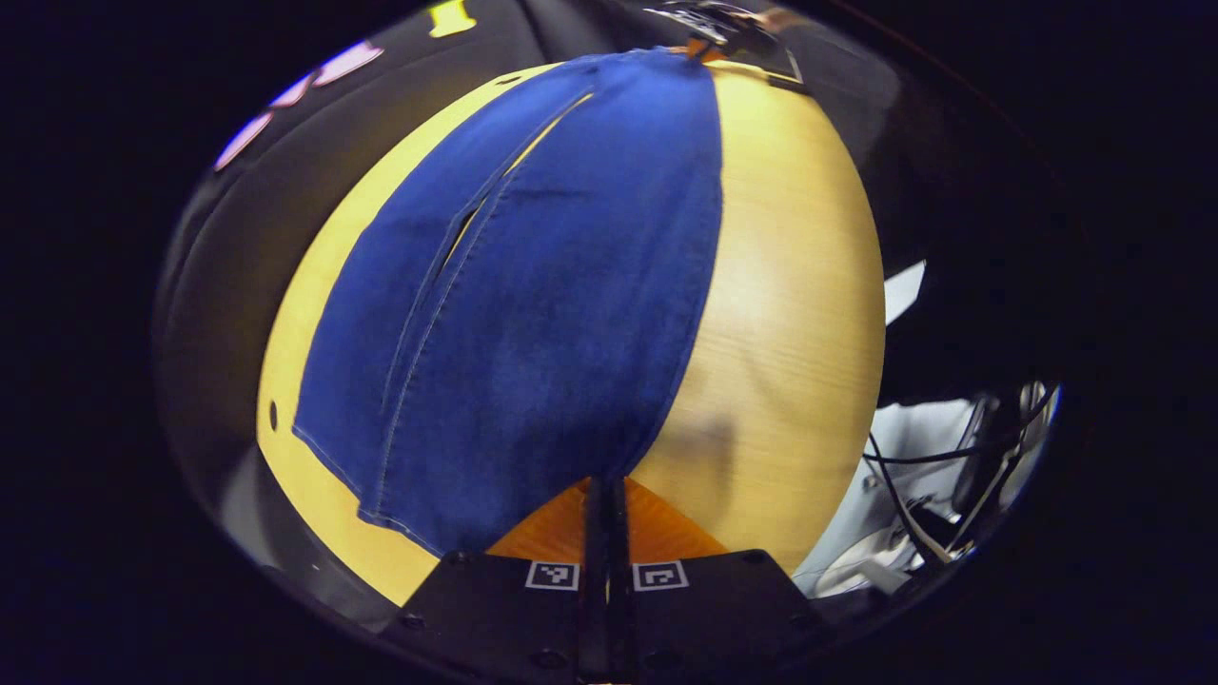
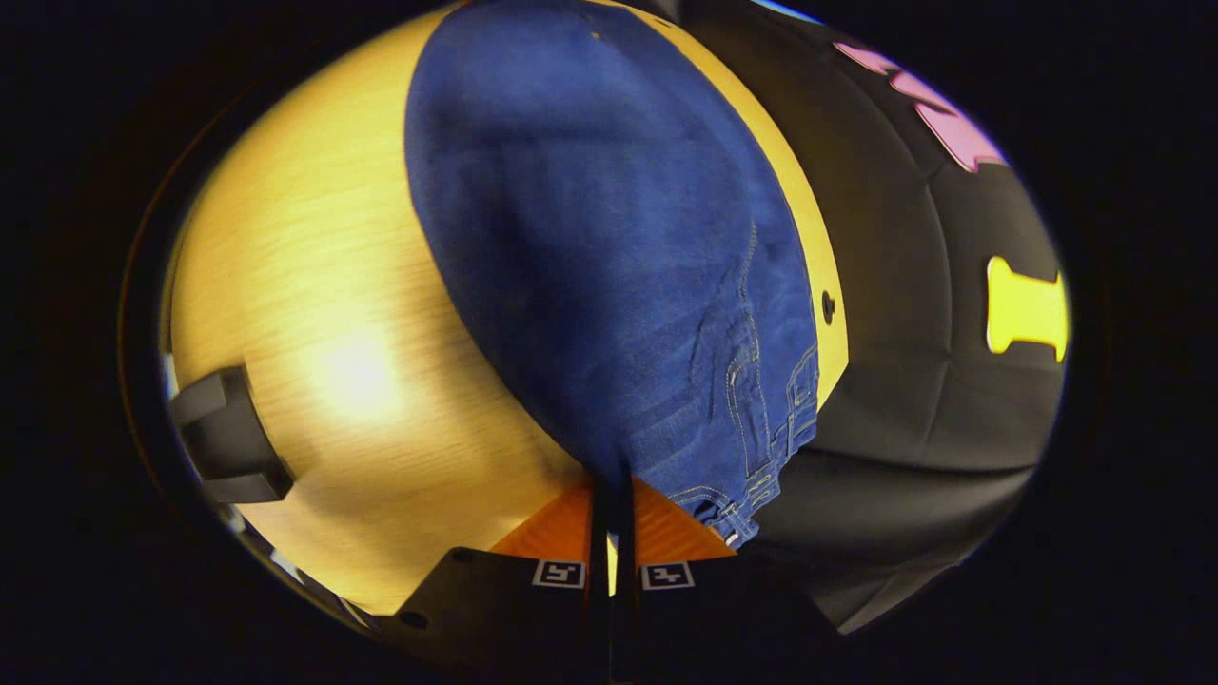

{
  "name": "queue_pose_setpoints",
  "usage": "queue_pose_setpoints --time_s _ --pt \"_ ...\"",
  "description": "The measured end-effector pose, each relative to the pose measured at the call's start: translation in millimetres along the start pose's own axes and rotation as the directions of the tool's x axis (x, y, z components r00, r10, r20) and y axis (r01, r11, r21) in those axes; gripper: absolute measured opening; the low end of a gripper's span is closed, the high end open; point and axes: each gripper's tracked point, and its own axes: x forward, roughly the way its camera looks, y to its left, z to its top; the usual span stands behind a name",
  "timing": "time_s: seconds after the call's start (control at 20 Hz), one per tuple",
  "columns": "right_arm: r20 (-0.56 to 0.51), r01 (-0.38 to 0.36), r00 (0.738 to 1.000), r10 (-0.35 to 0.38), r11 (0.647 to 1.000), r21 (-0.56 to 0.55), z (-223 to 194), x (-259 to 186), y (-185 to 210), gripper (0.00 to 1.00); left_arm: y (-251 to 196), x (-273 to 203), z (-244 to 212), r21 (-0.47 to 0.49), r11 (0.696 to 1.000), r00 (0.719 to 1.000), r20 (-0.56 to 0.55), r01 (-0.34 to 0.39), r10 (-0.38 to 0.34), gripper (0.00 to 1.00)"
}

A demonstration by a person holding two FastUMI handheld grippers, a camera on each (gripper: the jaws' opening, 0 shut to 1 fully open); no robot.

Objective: Grasp the waist and the cuffs of the jeans and fold them to make the two legs overlap; first hold the waist and fold one-third of the jeans toward the cuffs, then hold the cuffs and fold the remaining one-third in the same direction to finish folding.

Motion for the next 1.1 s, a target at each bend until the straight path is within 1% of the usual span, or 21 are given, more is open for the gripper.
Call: queue_pose_setpoints --time_s 0.1,0.2,0.35,0.4,0.45,0.5,0.55,0.65,0.75,0.8,0.85,0.9,0.95,1.0,1.05,1.1 --pt "0.019 -0.004 1.000 0.003 0.997 0.074 5 -9 -15 0.06 21 -11 11 -0.065 0.998 0.999 0.031 -0.011 0.013 0.06" --pt "0.042 0.025 0.999 -0.031 0.991 0.132 14 -23 -37 0.06 47 -29 24 -0.134 0.990 0.996 0.073 -0.037 0.047 0.06" --pt "0.080 0.089 0.991 -0.110 0.971 0.223 31 -42 -89 0.06 105 -57 29 -0.223 0.966 0.985 0.082 -0.132 0.153 0.06" --pt "0.087 0.101 0.988 -0.128 0.959 0.264 38 -47 -106 0.06 119 -66 31 -0.264 0.955 0.984 0.077 -0.137 0.162 0.06" --pt "0.095 0.102 0.986 -0.137 0.946 0.306 44 -47 -120 0.06 125 -68 32 -0.312 0.942 0.986 0.066 -0.123 0.151 0.06" --pt "0.087 0.100 0.987 -0.136 0.937 0.334 49 -46 -127 0.06 122 -68 34 -0.359 0.927 0.987 0.080 -0.103 0.141 0.06" --pt "0.077 0.093 0.989 -0.126 0.938 0.334 53 -43 -129 0.06 115 -66 37 -0.373 0.924 0.987 0.097 -0.080 0.125 0.06" --pt "0.059 0.093 0.991 -0.117 0.947 0.308 55 -37 -126 0.06 100 -64 36 -0.356 0.933 0.988 0.114 -0.053 0.100 0.06" --pt "0.064 0.082 0.992 -0.108 0.946 0.314 55 -33 -121 0.06 60 -59 28 -0.315 0.949 0.994 0.104 0.008 0.026 0.06" --pt "0.064 0.076 0.993 -0.101 0.946 0.316 54 -32 -120 0.06 37 -54 21 -0.260 0.965 0.995 0.096 0.034 -0.009 0.06" --pt "0.064 0.067 0.994 -0.092 0.944 0.323 51 -33 -118 0.06 16 -48 13 -0.182 0.982 0.997 0.064 0.052 -0.041 0.06" --pt "0.063 0.063 0.994 -0.087 0.944 0.325 49 -32 -117 0.06 0 -39 -1 -0.095 0.994 0.998 0.022 0.056 -0.054 0.06" --pt "0.062 0.061 0.994 -0.085 0.944 0.324 49 -31 -116 0.06 -11 -29 -14 -0.007 0.999 0.999 -0.025 0.037 -0.037 0.06" --pt "0.061 0.060 0.995 -0.084 0.944 0.323 49 -30 -116 0.02 -14 -19 -27 0.073 0.997 0.997 -0.078 0.006 -0.001 0.06" --pt "0.061 0.058 0.995 -0.082 0.945 0.321 49 -30 -113 0.06 -22 -13 -41 0.113 0.993 0.990 -0.138 0.013 0.003 0.06" --pt "0.059 0.054 0.995 -0.076 0.947 0.316 48 -30 -110 0.06 -28 -11 -50 0.132 0.991 0.984 -0.177 0.018 0.006 0.08"
